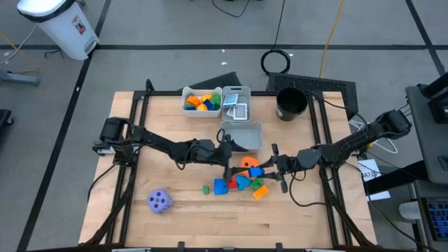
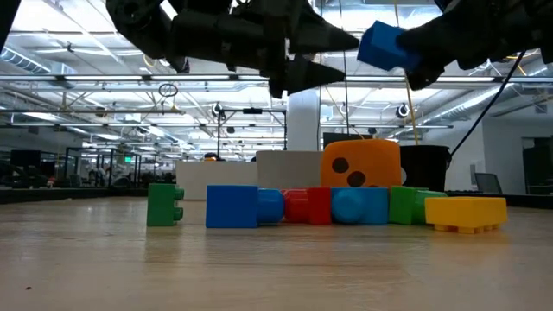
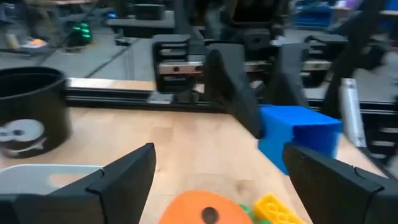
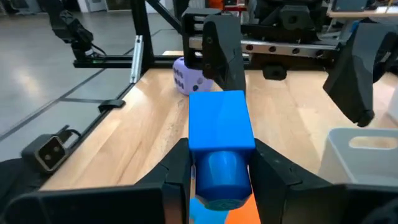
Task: Pick & Place Toys
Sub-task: Put the blue game piece into the white bin, then put the yellow game piece into the white bin
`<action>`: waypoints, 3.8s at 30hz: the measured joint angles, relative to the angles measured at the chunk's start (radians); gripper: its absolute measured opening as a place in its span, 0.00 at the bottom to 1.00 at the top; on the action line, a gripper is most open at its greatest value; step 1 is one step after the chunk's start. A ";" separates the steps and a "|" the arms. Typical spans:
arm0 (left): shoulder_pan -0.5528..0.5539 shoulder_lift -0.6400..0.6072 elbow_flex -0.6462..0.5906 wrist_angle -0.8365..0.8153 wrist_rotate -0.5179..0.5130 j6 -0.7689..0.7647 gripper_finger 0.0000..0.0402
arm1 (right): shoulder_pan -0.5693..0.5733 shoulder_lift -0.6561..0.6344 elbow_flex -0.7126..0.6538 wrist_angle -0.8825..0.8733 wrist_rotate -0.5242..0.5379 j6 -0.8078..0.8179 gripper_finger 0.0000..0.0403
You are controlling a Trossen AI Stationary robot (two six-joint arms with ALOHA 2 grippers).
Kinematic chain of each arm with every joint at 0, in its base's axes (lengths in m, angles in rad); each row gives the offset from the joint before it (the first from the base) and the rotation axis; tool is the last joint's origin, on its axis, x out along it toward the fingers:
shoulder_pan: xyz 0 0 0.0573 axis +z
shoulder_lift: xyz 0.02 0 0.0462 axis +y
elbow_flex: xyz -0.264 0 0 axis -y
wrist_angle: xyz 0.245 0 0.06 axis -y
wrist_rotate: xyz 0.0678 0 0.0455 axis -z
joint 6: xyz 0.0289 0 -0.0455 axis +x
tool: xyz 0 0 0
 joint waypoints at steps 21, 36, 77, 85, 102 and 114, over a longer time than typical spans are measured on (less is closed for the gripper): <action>-0.003 -0.003 0.000 0.076 0.108 0.007 0.82 | -0.001 0.013 0.001 0.094 0.065 0.016 0.22; -0.008 -0.003 0.000 0.057 0.034 0.035 0.77 | -0.001 0.136 0.002 0.283 0.066 -0.066 0.22; 0.417 -0.297 -0.177 -0.339 -0.536 -0.306 0.31 | 0.032 -0.082 0.002 -0.054 0.111 0.039 0.62; 0.547 -0.240 -0.217 -0.357 -0.506 -0.392 0.36 | 0.031 -0.082 0.001 -0.049 0.111 0.004 0.60; 0.515 -0.238 -0.218 -0.371 -0.175 -0.379 0.99 | 0.088 -0.055 0.001 -0.159 0.047 0.037 0.62; 0.379 -0.238 -0.218 -0.364 -0.158 -0.431 0.97 | 0.196 0.290 0.001 -0.110 0.034 0.088 0.62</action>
